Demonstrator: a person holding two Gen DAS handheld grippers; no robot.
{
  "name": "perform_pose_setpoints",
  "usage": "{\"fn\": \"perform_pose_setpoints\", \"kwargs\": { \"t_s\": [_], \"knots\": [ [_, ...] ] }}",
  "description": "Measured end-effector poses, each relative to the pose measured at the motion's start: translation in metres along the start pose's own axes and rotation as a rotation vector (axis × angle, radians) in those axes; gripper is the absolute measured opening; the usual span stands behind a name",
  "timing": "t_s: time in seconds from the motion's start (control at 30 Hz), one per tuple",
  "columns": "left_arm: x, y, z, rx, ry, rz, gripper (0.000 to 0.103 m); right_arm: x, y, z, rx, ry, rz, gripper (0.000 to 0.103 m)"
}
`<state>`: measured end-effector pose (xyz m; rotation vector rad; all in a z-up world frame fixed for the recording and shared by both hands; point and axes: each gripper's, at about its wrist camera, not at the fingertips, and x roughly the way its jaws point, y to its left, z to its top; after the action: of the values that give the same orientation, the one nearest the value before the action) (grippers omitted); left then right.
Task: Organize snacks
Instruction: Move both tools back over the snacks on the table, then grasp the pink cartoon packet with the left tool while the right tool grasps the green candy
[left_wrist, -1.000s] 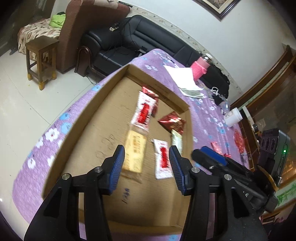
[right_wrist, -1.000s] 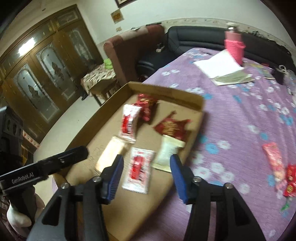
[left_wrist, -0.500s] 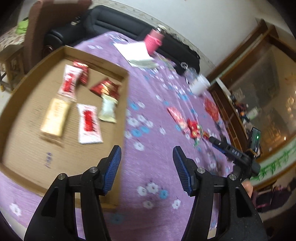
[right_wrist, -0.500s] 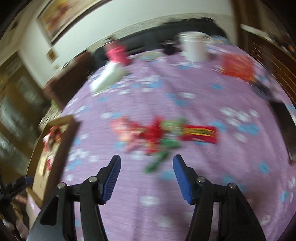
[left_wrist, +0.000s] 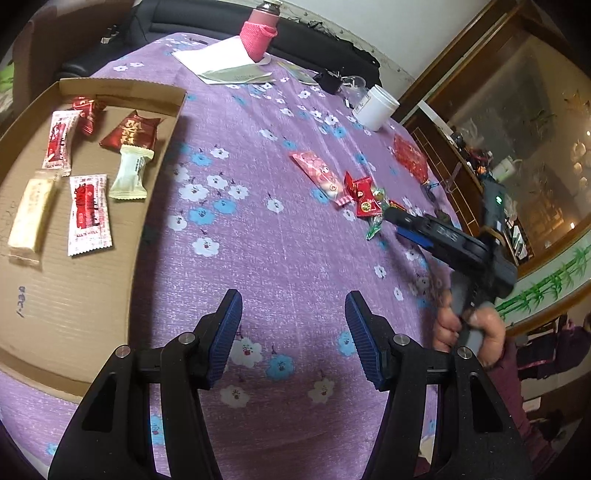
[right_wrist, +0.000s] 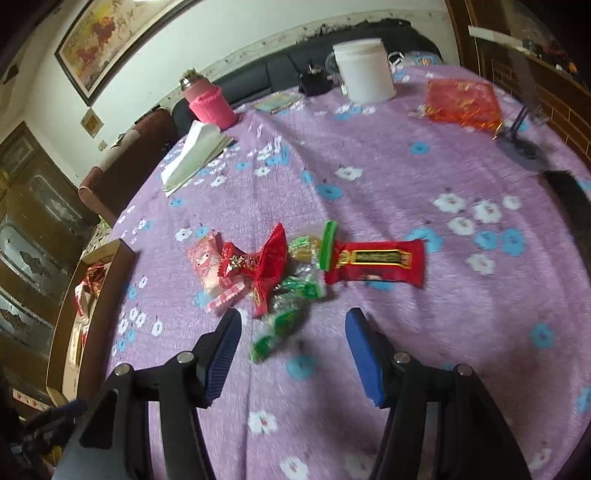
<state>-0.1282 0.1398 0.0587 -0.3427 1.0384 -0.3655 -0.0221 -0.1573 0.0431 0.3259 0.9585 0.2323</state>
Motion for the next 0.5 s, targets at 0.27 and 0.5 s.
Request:
{"fn": "perform_pose_setpoints", "kwargs": {
  "t_s": [0.27, 0.5],
  "knots": [
    [0.013, -0.001, 0.003, -0.008, 0.023, 0.023, 0.058, 0.018, 0.018, -0.003, -0.079, -0.028, -0.044, 0.062],
    [0.03, -0.011, 0.019, -0.005, 0.043, 0.017, 0.058, 0.018, 0.019, -0.006, -0.101, -0.062, -0.033, 0.062]
  ]
}}
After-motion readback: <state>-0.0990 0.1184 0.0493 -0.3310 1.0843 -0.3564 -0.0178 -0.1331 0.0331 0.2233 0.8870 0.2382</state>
